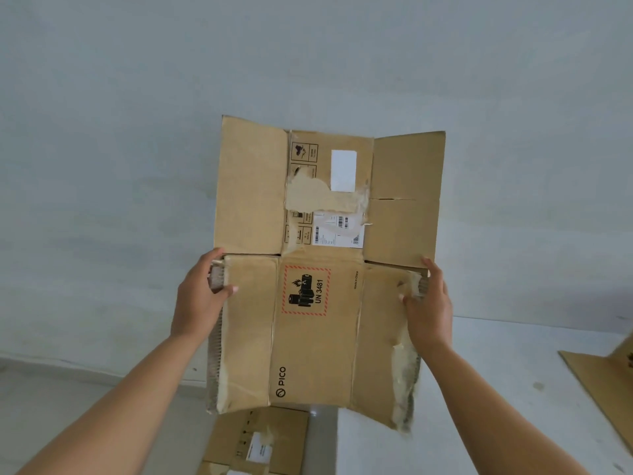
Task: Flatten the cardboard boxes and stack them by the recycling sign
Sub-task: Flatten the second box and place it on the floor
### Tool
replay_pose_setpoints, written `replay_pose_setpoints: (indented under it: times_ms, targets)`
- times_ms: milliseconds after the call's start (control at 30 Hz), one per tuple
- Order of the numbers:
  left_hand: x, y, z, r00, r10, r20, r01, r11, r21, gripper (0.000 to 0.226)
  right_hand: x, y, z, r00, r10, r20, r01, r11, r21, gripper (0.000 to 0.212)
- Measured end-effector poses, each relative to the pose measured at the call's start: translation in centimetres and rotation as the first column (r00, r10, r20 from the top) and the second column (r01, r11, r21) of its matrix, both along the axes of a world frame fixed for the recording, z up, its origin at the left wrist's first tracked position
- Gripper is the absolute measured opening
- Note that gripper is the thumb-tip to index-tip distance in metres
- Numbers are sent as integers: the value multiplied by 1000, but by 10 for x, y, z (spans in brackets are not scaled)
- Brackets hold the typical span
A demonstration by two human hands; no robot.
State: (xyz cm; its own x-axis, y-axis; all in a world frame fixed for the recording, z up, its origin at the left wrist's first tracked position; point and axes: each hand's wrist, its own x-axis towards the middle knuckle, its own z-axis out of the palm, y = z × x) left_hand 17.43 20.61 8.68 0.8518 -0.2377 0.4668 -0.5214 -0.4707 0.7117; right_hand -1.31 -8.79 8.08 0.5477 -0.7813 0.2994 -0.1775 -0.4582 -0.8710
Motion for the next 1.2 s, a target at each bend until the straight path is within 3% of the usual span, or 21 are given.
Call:
replay_pose_setpoints:
  times_ms: [300,533,1000,1200]
  targets:
    - [78,106,0,1000,25,8,-25,1000,14,76,78,112,-16,999,-38,22,37,998,57,71]
    - [123,171,-46,996,44,-84,-39,998,54,78,120,171,-58,999,-3,-45,7,995,97,73]
    - [145,198,-247,907,74,-414,99,919,381,75,132,196,-261,870,92,-484,37,967,250,74]
    - [147,194,-374,817,92,-569,190,890,416,73,133,189,-384,785,138,-603,56,955,291,74]
